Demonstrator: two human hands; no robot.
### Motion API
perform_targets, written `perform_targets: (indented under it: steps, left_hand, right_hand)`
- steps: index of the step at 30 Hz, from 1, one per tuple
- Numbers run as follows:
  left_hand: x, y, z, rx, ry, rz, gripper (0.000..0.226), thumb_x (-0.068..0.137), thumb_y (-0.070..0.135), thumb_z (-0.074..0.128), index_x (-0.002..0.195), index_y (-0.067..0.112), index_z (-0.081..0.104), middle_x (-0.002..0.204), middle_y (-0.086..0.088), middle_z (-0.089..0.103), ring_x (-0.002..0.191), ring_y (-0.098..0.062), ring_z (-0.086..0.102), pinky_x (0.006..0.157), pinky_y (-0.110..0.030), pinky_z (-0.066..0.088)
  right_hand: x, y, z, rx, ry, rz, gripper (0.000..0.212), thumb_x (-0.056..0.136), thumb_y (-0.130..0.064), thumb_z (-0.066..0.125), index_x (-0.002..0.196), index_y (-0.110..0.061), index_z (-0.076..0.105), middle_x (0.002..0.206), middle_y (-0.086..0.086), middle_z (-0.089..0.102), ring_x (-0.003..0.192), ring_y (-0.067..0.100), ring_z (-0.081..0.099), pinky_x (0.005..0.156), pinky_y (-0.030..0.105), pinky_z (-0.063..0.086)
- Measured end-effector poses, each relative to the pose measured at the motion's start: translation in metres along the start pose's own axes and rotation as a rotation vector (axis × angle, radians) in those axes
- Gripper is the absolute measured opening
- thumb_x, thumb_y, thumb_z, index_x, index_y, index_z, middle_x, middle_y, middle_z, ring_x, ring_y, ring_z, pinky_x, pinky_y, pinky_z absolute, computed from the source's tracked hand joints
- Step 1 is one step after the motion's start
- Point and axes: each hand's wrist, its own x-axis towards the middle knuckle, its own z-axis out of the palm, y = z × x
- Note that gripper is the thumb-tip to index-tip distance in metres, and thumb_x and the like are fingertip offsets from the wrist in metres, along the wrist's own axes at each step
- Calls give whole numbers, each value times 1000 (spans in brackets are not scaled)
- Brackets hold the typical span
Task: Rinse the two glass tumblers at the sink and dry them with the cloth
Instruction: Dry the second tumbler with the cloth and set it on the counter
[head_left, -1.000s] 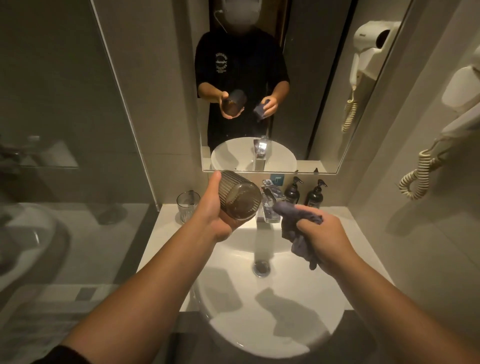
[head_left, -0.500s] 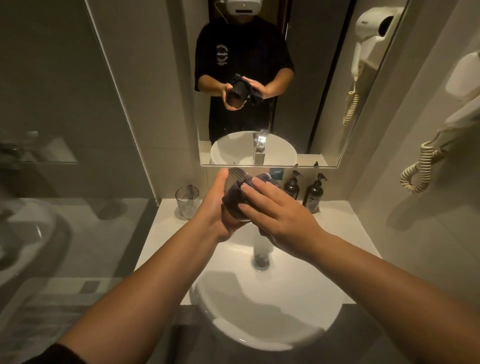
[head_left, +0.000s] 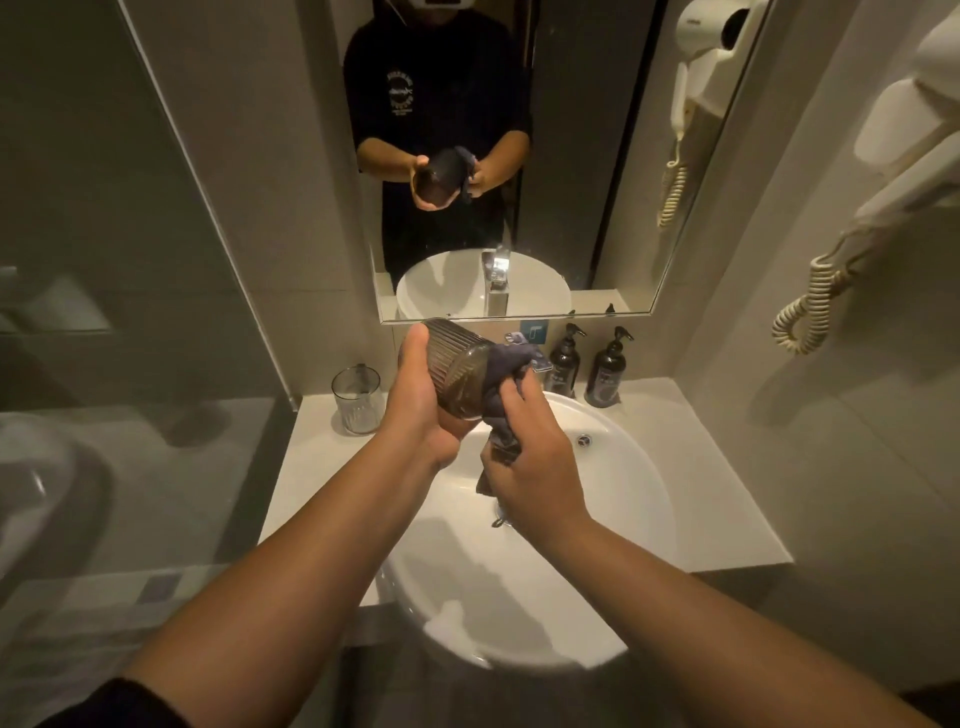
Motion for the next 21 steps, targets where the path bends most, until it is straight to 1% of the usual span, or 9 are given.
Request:
perform_targets:
  steps: [2,4,6,9,12,14,15,18,21]
  left_hand:
    - [5,0,-3,-8,19,13,71,87,71,55,127,13,64,109,-15,77,90,-30,77,73,-43,64]
    - [11,-3,-7,-31,46,34,71,86,70,58,128,13,62,113,-15,76,97,-33,75,84,-49,62]
    - [14,-1,-12,-44,69,35,72,84,71,59,128,15,62,114,-13,75,99,-33,74,89,-51,60]
    - [17,-1,-18,26,109,24,68,83,74,57,124,19,61,113,-9,75,96,-27,74,83,-44,62]
    - [7,-4,-22,48,89,61,62,87,66,60,127,19,58,116,-7,74,97,-23,74,87,-42,62]
    - [-1,-6,-29,56,78,100,53,90,60,62,124,20,57,118,-6,73,101,-23,73,89,-43,61]
    - [-6,-6,-34,66,75,136,41,92,55,62,116,23,57,114,-5,72,100,-22,72,89,-42,61]
    - [-20,-14,-57,164,67,253,18,97,42,61,104,29,50,111,-1,66,106,-21,66,88,-41,58]
    - [-31,-42,-85,358,69,327,49,95,42,64,135,23,42,129,-5,59,120,-25,60,91,-40,56]
  right_hand:
    - [-5,-14,9,78,33,141,66,81,-1,67,140,-15,42,140,-1,43,118,2,42,98,6,38]
    - [-9,-21,14,107,29,187,61,81,0,64,137,-15,45,125,-6,45,103,-4,41,86,0,39]
    - [-14,-23,18,62,-71,213,50,80,-2,62,126,-16,50,115,-6,49,91,2,43,77,5,42]
    - [-27,-19,24,-99,-424,217,20,80,-9,61,96,-17,51,95,3,57,81,20,51,70,35,49]
    - [-42,-7,11,-154,-697,425,46,81,-16,64,125,-27,59,109,3,65,79,14,59,71,25,50]
    - [-52,6,-10,-110,-730,600,51,80,-13,62,128,-29,58,95,-2,65,59,2,61,57,12,45]
    - [-58,12,-23,-114,-721,641,44,80,-11,61,123,-25,61,87,-3,64,55,1,62,53,12,46]
    - [-79,33,-50,-304,-662,628,35,83,-14,58,118,-13,63,104,7,68,92,20,65,82,33,52]
    - [-111,47,-50,-443,-717,504,31,86,-19,61,117,-14,60,120,8,62,104,24,60,90,34,48]
